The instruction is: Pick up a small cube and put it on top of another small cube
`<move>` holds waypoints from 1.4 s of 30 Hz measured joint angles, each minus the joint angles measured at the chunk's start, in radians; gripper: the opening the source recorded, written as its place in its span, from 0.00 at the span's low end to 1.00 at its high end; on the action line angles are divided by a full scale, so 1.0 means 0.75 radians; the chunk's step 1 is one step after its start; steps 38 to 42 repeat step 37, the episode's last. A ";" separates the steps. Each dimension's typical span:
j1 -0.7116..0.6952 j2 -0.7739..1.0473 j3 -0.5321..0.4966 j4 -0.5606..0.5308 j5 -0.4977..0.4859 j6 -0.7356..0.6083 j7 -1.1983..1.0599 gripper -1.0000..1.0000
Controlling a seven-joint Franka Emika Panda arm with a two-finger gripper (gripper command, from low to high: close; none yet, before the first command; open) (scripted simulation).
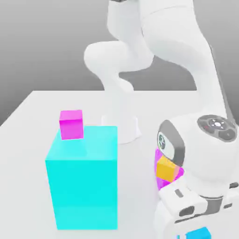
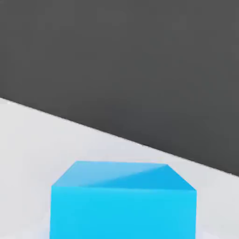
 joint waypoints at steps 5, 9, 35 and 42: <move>-0.037 -0.062 -0.067 -0.015 0.067 -0.038 0.147 0.00; -0.043 -0.240 -0.136 -0.080 0.023 -0.104 0.294 0.00; -0.371 -1.227 -0.454 -0.485 -0.107 -0.726 0.667 1.00; -0.371 -1.228 -0.454 -0.485 -0.107 -0.725 0.667 1.00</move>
